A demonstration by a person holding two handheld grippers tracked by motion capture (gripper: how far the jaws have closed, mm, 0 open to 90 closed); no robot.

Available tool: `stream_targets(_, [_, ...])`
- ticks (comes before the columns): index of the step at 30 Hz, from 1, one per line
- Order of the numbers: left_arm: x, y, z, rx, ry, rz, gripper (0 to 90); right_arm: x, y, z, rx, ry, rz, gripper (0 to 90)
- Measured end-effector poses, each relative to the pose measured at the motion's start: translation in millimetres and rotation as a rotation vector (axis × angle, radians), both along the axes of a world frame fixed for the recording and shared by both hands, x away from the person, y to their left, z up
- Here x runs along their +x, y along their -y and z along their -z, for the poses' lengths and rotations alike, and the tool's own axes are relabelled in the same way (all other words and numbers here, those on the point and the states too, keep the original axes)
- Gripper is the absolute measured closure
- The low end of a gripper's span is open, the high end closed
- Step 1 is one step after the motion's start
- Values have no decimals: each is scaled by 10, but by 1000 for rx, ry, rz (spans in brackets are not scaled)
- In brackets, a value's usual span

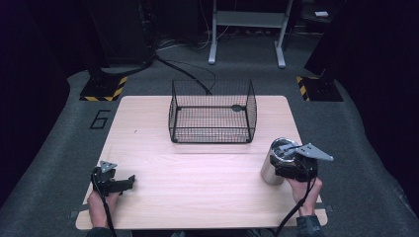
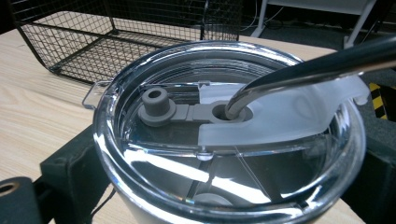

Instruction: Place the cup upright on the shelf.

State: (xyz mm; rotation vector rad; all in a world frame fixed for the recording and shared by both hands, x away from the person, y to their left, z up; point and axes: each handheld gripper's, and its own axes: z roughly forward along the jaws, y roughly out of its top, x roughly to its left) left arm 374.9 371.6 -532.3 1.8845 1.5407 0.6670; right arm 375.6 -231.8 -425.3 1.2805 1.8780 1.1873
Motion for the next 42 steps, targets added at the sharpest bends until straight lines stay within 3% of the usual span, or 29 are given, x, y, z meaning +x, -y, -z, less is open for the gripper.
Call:
stream_targets(4, [0, 3, 4, 0, 5, -4, 4, -9, -48, -105, -7, 23, -19, 38])
stream_targets(10, [0, 3, 4, 0, 5, -4, 5, -5, -50, -181, -5, 19, -36, 38])
stream_targets(21, [0, 3, 4, -1, 6, -4, 5, 24, -40, -203, 9, -1, -51, 38])
stream_targets(42, [-1, 4, 4, 0, 6, -4, 5, 121, -313, -478, 20, 15, -153, 39])
